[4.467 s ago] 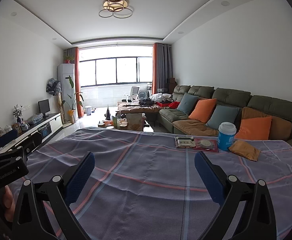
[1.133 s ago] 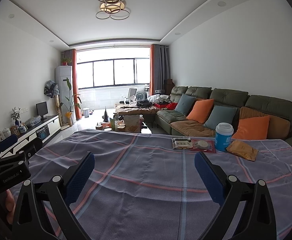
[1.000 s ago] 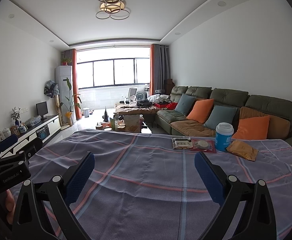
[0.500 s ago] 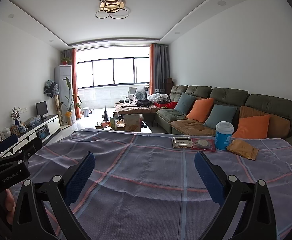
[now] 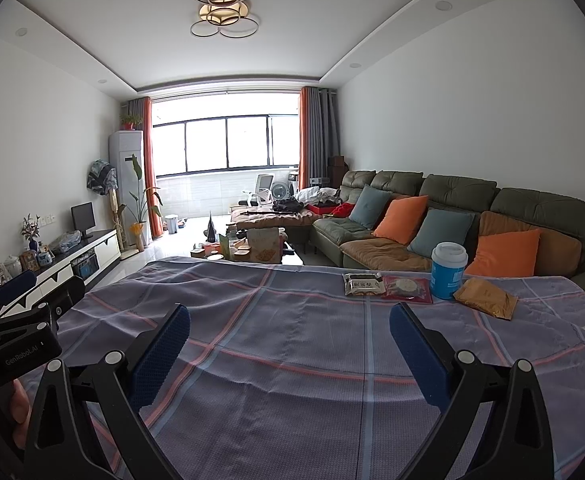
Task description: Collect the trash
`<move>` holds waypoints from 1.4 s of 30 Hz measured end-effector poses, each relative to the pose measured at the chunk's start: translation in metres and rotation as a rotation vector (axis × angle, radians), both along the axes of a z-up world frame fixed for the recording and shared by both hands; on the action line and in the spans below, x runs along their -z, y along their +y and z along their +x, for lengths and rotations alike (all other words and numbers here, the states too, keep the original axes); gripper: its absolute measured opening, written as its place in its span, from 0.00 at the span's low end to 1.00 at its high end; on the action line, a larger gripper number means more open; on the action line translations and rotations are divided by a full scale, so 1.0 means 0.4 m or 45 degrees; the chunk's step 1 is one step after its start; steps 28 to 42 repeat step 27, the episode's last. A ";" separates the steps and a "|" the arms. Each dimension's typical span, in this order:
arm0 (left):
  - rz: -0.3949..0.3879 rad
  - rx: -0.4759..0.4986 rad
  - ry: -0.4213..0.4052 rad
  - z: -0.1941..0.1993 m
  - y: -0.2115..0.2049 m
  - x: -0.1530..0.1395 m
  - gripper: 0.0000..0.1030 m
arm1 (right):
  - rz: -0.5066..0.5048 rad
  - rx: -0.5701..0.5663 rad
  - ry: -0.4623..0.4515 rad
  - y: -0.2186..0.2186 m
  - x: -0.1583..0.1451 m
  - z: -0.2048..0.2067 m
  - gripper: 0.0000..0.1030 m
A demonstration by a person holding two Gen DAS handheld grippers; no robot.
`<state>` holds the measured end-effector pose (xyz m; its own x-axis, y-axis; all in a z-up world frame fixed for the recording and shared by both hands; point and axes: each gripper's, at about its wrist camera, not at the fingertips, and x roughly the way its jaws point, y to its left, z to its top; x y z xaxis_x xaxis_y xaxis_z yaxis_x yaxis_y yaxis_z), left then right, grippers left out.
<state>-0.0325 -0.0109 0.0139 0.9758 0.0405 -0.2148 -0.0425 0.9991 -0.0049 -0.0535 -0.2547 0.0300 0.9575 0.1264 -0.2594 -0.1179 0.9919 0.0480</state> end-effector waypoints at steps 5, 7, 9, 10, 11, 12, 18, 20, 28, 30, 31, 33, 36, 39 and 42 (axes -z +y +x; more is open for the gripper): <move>-0.001 0.000 0.002 0.000 0.000 0.000 0.97 | -0.003 0.001 0.000 -0.001 0.001 0.000 0.96; -0.002 0.001 0.003 0.001 -0.001 0.002 0.97 | -0.001 0.001 0.001 -0.002 0.001 0.000 0.96; 0.001 -0.001 0.003 0.000 -0.001 0.002 0.97 | -0.002 0.001 0.003 -0.001 0.001 0.000 0.96; 0.003 -0.001 0.003 0.001 -0.001 0.003 0.97 | -0.001 0.002 0.004 -0.003 0.002 0.000 0.96; 0.008 0.000 0.004 0.002 -0.003 0.005 0.97 | 0.000 0.003 0.005 -0.005 0.003 -0.001 0.96; 0.014 0.003 0.005 0.002 -0.005 0.007 0.97 | 0.000 0.003 0.005 -0.005 0.003 0.000 0.96; 0.041 0.036 0.036 0.007 -0.021 0.014 0.97 | 0.002 0.003 0.008 -0.007 0.003 0.001 0.96; 0.011 0.054 0.089 0.024 -0.017 0.016 0.97 | 0.006 0.002 0.023 -0.010 0.004 0.003 0.96; -0.023 0.091 0.410 0.157 -0.009 0.038 0.97 | 0.038 0.039 0.145 -0.057 0.018 0.032 0.96; -0.023 0.091 0.410 0.157 -0.009 0.038 0.97 | 0.038 0.039 0.145 -0.057 0.018 0.032 0.96; -0.023 0.091 0.410 0.157 -0.009 0.038 0.97 | 0.038 0.039 0.145 -0.057 0.018 0.032 0.96; -0.023 0.091 0.410 0.157 -0.009 0.038 0.97 | 0.038 0.039 0.145 -0.057 0.018 0.032 0.96; -0.023 0.091 0.410 0.157 -0.009 0.038 0.97 | 0.038 0.039 0.145 -0.057 0.018 0.032 0.96; -0.023 0.091 0.410 0.157 -0.009 0.038 0.97 | 0.038 0.039 0.145 -0.057 0.018 0.032 0.96; -0.023 0.091 0.410 0.157 -0.009 0.038 0.97 | 0.038 0.039 0.145 -0.057 0.018 0.032 0.96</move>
